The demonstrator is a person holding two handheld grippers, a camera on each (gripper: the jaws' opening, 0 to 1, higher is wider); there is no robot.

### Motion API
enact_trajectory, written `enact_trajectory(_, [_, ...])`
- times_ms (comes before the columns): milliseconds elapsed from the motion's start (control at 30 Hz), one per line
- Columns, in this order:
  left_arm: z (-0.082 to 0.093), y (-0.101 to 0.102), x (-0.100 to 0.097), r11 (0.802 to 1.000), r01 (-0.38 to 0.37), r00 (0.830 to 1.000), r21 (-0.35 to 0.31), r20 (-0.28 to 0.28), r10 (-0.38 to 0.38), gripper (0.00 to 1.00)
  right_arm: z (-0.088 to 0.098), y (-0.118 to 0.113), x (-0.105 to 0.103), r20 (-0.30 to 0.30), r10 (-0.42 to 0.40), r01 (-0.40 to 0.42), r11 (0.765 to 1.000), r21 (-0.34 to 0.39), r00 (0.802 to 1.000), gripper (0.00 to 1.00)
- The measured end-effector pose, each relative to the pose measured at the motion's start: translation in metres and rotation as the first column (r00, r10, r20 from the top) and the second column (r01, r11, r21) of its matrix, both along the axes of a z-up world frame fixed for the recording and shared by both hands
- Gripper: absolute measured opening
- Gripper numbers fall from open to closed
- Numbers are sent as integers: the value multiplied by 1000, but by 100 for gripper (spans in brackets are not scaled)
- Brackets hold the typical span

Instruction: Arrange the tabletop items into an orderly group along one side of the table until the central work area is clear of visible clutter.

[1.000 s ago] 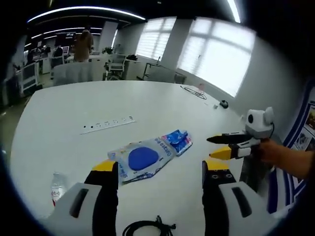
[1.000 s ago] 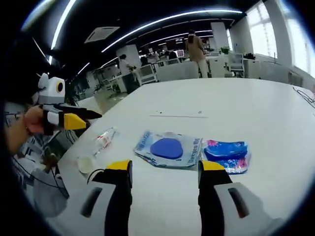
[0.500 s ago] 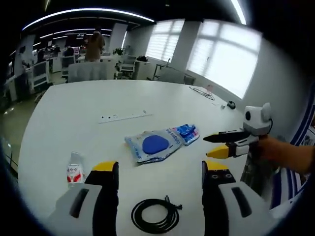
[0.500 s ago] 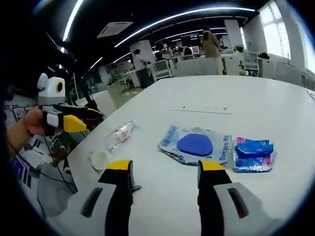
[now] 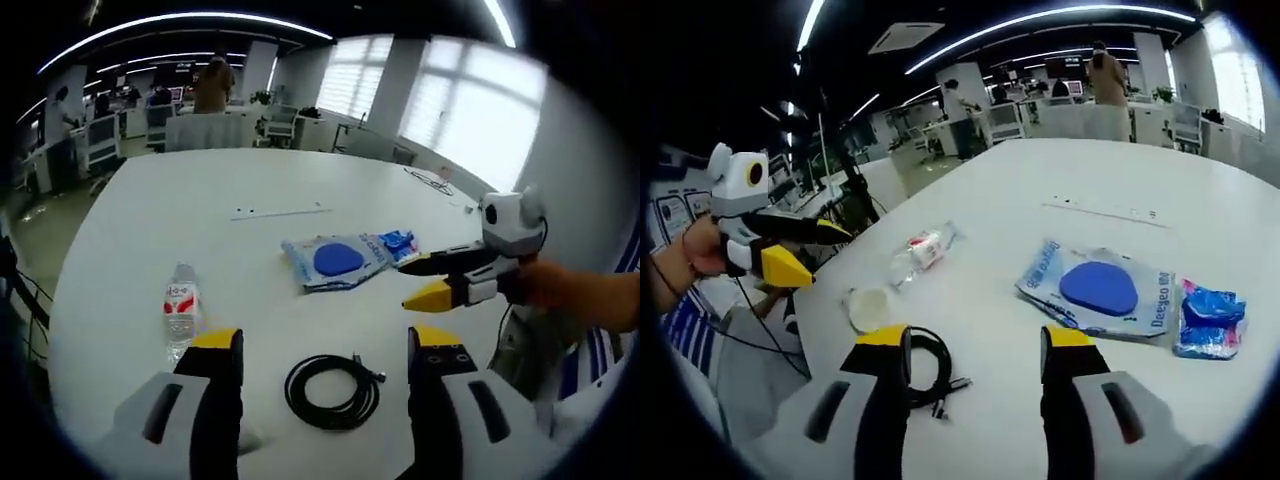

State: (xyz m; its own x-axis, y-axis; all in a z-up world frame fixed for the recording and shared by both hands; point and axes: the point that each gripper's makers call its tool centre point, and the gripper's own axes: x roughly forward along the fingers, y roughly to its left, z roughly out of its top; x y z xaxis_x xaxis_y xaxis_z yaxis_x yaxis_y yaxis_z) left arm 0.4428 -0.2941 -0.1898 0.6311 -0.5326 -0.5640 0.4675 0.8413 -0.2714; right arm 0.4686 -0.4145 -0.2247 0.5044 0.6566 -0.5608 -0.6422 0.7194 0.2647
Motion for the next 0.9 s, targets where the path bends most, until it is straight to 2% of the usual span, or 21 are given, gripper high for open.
enact_trajectory(500, [-43,8,-29,999,-49,995,-14,-83,48,65,-42,36,-11,-72,128,-132,990,-55,989,50])
enact_trajectory(900, [-78,6,-39,997,-71,986,-17,-152,68,60,-71,47,-8,-123,181,-193,977,-94,976,45])
